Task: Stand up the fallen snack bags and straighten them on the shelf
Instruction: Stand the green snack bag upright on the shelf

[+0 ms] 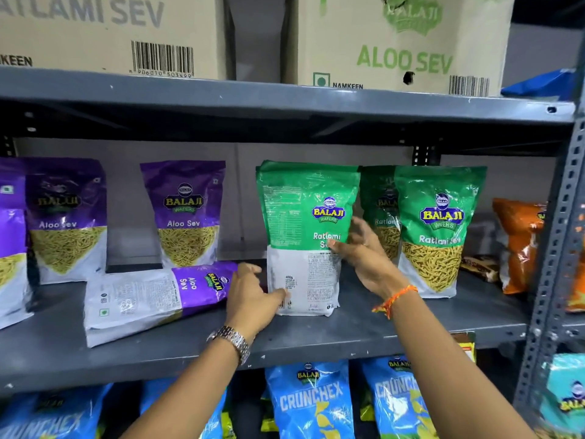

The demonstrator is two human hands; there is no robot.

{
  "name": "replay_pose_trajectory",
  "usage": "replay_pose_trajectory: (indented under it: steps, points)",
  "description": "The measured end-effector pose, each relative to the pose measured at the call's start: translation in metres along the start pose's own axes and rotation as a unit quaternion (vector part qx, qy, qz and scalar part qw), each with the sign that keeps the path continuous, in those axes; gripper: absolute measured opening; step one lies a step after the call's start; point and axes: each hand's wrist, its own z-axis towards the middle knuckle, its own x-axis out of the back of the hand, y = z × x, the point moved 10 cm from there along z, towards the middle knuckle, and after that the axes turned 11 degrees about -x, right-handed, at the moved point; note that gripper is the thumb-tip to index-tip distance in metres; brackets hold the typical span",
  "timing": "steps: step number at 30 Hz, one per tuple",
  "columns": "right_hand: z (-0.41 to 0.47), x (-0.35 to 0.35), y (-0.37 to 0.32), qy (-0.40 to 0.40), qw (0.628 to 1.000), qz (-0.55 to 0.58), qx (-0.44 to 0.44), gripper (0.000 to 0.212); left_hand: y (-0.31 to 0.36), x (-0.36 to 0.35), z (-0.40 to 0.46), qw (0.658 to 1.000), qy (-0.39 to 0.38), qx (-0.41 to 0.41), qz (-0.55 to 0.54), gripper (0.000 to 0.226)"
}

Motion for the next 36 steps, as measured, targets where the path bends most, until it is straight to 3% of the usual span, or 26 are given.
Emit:
replay_pose_trajectory:
  steps: [3,5,8,10,14,17,19,21,25,27,30,32,36]
  points:
    - [-0.017,-0.005,0.042,-0.073,0.993,-0.057,-0.079,0.058,-0.004,-0.021,-0.019,0.987,-0.038,0.063,-0.140,0.047]
    - [-0.025,-0.006,0.059,-0.088,0.990,-0.069,-0.091,0.059,0.001,-0.034,-0.020,0.982,-0.043,0.082,-0.165,0.044]
    - [-0.033,-0.006,0.062,-0.065,0.994,-0.066,-0.062,0.060,0.006,-0.041,-0.010,0.983,-0.029,0.085,-0.159,0.060]
    - [-0.040,-0.008,0.059,-0.050,0.994,-0.085,-0.051,0.060,0.003,-0.043,0.001,0.978,-0.010,0.092,-0.185,0.058]
    - [-0.056,-0.011,0.061,-0.043,0.988,-0.144,-0.035,0.065,0.005,-0.059,0.019,0.940,-0.030,0.139,-0.311,0.065]
    - [-0.047,0.001,0.055,-0.035,0.986,-0.143,-0.075,0.051,0.025,-0.065,0.019,0.906,-0.054,0.159,-0.388,0.062]
    - [-0.023,0.020,0.048,0.006,0.985,-0.123,-0.117,0.049,0.033,-0.057,0.011,0.908,-0.033,0.148,-0.390,0.054]
    - [0.006,0.023,0.043,0.010,0.985,-0.096,-0.146,0.060,0.036,-0.048,-0.004,0.925,0.010,0.133,-0.356,0.054]
    - [0.032,-0.015,0.053,-0.097,0.976,-0.079,-0.180,0.080,0.061,-0.060,-0.038,0.965,0.018,0.087,-0.247,0.101]
    - [0.029,-0.031,0.059,-0.160,0.966,-0.093,-0.181,0.082,0.069,-0.069,-0.042,0.975,0.012,0.059,-0.212,0.105]
    - [0.026,-0.029,0.067,-0.187,0.964,-0.072,-0.177,0.074,0.064,-0.069,-0.033,0.977,0.018,0.056,-0.206,0.106]
    - [0.023,-0.018,0.070,-0.152,0.972,-0.081,-0.163,0.068,0.057,-0.065,-0.019,0.974,0.031,0.060,-0.216,0.102]
    - [0.009,0.004,0.069,0.001,0.980,-0.167,-0.104,0.075,0.036,-0.069,0.013,0.958,0.023,0.091,-0.272,0.074]
